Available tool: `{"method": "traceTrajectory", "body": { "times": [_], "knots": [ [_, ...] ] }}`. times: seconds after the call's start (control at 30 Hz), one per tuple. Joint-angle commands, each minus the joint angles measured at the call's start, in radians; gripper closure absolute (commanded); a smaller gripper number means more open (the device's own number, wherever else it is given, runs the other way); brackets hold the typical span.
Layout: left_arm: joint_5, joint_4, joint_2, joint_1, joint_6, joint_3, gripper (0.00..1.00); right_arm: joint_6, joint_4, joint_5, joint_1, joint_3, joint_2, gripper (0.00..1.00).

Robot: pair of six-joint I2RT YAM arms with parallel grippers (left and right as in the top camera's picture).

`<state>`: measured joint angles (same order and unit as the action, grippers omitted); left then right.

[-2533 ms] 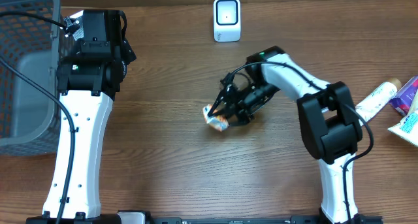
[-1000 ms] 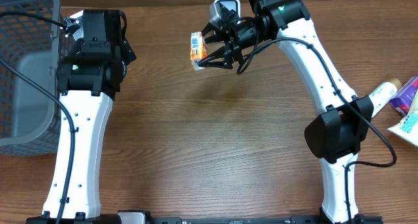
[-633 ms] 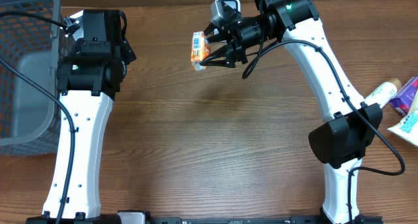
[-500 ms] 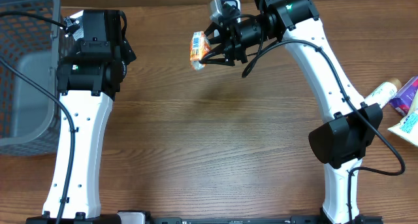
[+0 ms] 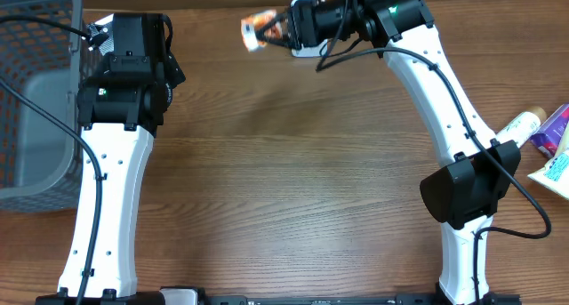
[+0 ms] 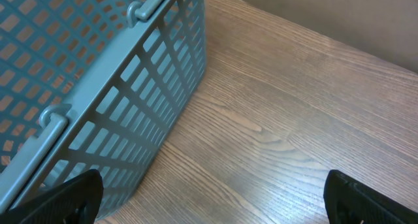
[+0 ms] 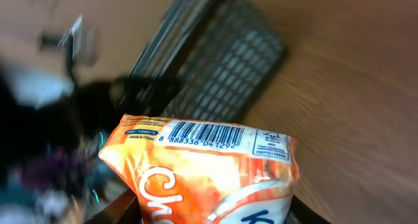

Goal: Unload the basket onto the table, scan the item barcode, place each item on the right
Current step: 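Hold the tissue pack's barcode against the scanner face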

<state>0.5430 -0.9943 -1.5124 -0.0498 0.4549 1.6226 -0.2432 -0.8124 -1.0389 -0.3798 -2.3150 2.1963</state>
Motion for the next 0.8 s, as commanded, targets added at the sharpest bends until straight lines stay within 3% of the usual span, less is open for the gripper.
{"method": "traceTrajectory", "body": {
  "times": [0.0, 0.3, 0.5, 0.77],
  "knots": [
    [0.013, 0.004, -0.004, 0.004, 0.017, 0.000, 0.00, -0.426, 0.068, 0.142, 0.014, 0.001, -0.037, 0.53],
    [0.013, 0.004, -0.004, 0.004, 0.017, 0.000, 0.00, -0.921, 0.327, 0.236, 0.043, 0.001, 0.047, 0.48],
    [0.013, 0.004, -0.004, 0.004, 0.017, 0.000, 0.00, -1.311, 0.690, 0.200, 0.077, 0.001, 0.220, 0.48],
    [0.013, 0.004, -0.004, 0.004, 0.017, 0.000, 0.00, -1.600, 0.844, 0.232, 0.115, 0.001, 0.342, 0.45]
  ]
}}
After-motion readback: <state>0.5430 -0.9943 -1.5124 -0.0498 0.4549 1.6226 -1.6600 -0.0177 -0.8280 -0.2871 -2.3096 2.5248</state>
